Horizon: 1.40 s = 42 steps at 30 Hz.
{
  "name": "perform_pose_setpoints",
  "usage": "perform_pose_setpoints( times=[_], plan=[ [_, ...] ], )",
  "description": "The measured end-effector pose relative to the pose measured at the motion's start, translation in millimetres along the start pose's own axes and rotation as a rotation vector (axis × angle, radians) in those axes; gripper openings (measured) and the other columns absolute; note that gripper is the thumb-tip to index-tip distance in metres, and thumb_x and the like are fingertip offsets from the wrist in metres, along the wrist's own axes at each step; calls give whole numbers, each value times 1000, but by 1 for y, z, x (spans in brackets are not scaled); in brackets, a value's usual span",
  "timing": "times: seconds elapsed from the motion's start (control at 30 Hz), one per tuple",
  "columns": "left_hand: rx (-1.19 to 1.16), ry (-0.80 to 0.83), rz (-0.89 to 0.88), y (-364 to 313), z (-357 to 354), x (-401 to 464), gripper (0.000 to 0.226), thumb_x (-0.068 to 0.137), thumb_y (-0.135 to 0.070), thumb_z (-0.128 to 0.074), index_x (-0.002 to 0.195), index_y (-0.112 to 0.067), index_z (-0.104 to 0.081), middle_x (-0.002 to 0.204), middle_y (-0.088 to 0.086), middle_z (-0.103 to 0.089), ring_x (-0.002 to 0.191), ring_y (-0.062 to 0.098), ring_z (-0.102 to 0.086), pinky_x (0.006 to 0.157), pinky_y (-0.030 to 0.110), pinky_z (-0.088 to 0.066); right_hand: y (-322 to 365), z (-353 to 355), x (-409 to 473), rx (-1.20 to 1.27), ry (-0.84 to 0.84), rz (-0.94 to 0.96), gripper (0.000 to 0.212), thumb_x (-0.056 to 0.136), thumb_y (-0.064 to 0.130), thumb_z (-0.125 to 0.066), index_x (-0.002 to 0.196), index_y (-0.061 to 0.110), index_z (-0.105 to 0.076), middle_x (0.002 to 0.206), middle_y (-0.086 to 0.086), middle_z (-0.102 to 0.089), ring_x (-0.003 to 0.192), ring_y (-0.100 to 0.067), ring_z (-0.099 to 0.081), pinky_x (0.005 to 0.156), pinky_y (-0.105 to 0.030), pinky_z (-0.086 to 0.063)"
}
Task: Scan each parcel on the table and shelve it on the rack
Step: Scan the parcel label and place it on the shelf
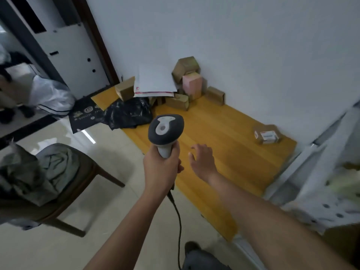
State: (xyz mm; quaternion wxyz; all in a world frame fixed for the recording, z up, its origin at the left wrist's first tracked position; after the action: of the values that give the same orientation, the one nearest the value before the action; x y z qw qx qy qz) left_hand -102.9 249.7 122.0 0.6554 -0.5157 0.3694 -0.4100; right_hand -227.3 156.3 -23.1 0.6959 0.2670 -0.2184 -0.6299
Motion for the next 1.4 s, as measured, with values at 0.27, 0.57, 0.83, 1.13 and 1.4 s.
perform_pose_setpoints(
  times=[0.27, 0.57, 0.83, 1.13, 1.4],
  plan=[
    [-13, 10, 21, -7, -10, 123, 21, 96, -22, -61, 88, -3, -58, 70, 23, -64, 54, 24, -63, 45, 18, -49, -12, -14, 113, 7, 38, -155, 30, 102, 29, -41, 129, 18, -48, 135, -6, -41, 128, -29, -32, 96, -39, -36],
    [13, 84, 46, 21, -1, 279, 26, 95, -22, -61, 93, 4, -58, 65, 17, -64, 49, 17, -64, 45, 19, -50, 13, -44, 257, -42, -141, -190, 33, 98, 28, -50, 129, 16, -53, 129, -8, -50, 125, -29, -42, 101, -40, -41],
    [30, 180, 94, 49, 47, 423, 29, 96, -21, -60, 84, 6, -61, 60, 13, -63, 48, 17, -61, 46, 19, -50, 94, -83, 401, -259, -262, -114, 39, 95, 18, -58, 133, 19, -50, 131, -3, -50, 123, -21, -45, 101, -35, -45],
    [15, 214, 234, 92, 69, 504, 23, 95, -23, -62, 90, -1, -60, 60, 16, -63, 44, 18, -60, 43, 21, -49, 114, -140, 501, -503, -75, -91, 83, 90, -5, -55, 153, 33, -16, 161, -2, -17, 149, -26, -10, 119, -54, -11],
    [21, 188, 241, 95, 68, 502, 22, 94, -23, -63, 89, -3, -60, 62, 16, -64, 46, 18, -61, 44, 22, -50, 105, -107, 488, -92, -313, -152, 36, 104, 14, -41, 138, 19, -51, 121, -1, -63, 101, -17, -64, 68, -20, -55]
  ],
)
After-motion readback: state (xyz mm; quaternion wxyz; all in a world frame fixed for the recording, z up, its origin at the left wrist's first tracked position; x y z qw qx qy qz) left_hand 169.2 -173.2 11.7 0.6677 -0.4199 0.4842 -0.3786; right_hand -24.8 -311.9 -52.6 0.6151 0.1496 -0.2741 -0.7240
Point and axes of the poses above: each hand's wrist, its own x-axis towards the middle knuckle, its own z-axis out of the back of the hand, y = z × x, the point moved 3 cm from there along x, towards the middle knuckle
